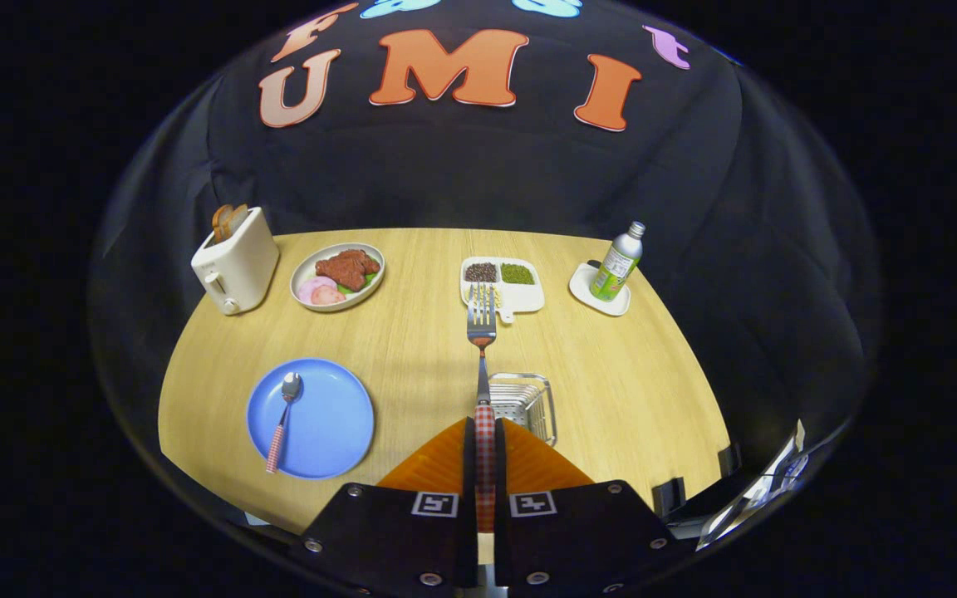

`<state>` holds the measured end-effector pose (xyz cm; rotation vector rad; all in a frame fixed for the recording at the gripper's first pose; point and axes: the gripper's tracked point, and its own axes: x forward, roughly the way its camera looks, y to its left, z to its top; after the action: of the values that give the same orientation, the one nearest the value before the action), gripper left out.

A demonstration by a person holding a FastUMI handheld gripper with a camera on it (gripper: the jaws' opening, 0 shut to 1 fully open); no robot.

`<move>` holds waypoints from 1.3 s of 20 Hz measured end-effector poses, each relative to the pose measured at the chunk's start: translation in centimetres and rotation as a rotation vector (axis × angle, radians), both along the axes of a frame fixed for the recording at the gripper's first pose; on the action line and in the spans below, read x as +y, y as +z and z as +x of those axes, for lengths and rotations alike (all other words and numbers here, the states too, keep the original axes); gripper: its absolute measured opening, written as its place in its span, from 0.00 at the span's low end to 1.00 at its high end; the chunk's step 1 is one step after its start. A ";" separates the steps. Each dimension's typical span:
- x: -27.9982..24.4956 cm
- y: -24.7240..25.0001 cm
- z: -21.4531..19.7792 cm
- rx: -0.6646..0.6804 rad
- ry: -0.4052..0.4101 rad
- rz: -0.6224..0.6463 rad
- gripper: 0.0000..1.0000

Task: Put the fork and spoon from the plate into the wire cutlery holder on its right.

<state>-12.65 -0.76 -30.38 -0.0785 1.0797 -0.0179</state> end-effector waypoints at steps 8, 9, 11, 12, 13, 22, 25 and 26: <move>-4.5 -1.8 -1.9 0.250 0.128 -0.011 0.08; -4.9 -1.9 -2.0 0.279 0.147 -0.013 0.08; -5.5 -2.0 -2.4 0.335 0.202 -0.025 0.08; -5.6 -2.1 -2.3 0.353 0.231 -0.030 0.08; -5.9 -2.2 -2.5 0.379 0.255 -0.038 0.08; -6.4 -3.9 -3.4 0.581 0.352 -0.047 0.09; -5.4 -4.9 -3.4 0.627 0.341 -0.025 0.09; -5.0 -5.2 -3.3 0.645 0.340 -0.020 0.09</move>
<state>-15.95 -5.77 -35.55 -0.2996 1.6970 0.3226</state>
